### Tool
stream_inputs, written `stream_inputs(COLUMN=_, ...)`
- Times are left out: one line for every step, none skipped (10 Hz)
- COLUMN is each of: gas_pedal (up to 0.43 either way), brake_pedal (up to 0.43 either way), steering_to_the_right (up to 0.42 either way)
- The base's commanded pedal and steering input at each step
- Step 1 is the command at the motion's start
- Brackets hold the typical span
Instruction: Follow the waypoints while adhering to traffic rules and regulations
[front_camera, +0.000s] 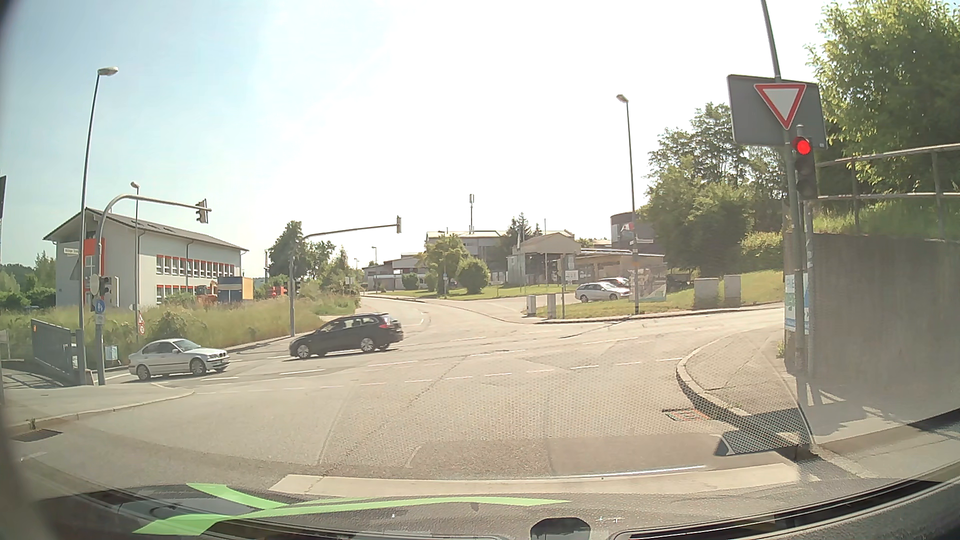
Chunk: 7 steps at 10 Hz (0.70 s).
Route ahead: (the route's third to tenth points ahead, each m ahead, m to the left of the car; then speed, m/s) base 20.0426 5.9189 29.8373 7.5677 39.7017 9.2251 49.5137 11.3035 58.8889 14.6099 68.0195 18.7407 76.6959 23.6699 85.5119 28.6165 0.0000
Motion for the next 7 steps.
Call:
stream_inputs(gas_pedal=0.000, brake_pedal=0.220, steering_to_the_right=0.002)
stream_inputs(gas_pedal=0.000, brake_pedal=0.220, steering_to_the_right=0.003)
stream_inputs(gas_pedal=0.000, brake_pedal=0.220, steering_to_the_right=0.002)
stream_inputs(gas_pedal=0.000, brake_pedal=0.220, steering_to_the_right=0.003)
stream_inputs(gas_pedal=0.000, brake_pedal=0.220, steering_to_the_right=0.003)
stream_inputs(gas_pedal=0.000, brake_pedal=0.220, steering_to_the_right=0.002)
stream_inputs(gas_pedal=0.000, brake_pedal=0.220, steering_to_the_right=0.002)
